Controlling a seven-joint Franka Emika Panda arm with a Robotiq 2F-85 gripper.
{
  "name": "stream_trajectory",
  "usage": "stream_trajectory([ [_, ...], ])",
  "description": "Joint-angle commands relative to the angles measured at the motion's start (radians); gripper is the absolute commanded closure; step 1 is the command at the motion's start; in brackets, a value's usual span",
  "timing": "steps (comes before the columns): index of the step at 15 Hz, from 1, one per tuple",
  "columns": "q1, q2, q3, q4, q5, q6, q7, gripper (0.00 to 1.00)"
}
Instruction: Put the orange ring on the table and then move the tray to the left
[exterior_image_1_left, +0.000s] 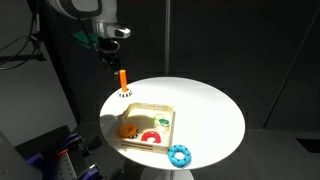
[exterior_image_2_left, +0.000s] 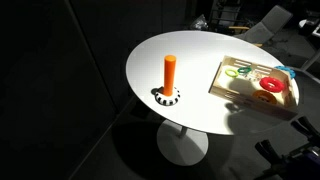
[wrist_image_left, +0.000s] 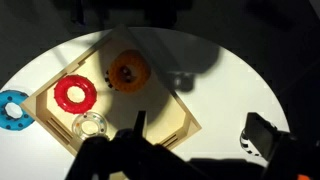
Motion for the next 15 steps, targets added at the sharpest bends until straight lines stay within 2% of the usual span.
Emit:
stream_trajectory([
  [1, -0.004, -0.001, 0.004, 0.002, 0.001, -0.002, -0.001, 0.0],
  [4, -0.004, -0.002, 0.004, 0.004, 0.001, -0.002, -0.001, 0.0],
  [8, -0.027, 0.049, 0.02, 0.023, -0.064, 0.034, 0.044, 0.0],
  [15, -0.07, 0.17, 0.037, -0.021, -0.254, 0.264, 0.193, 0.0],
])
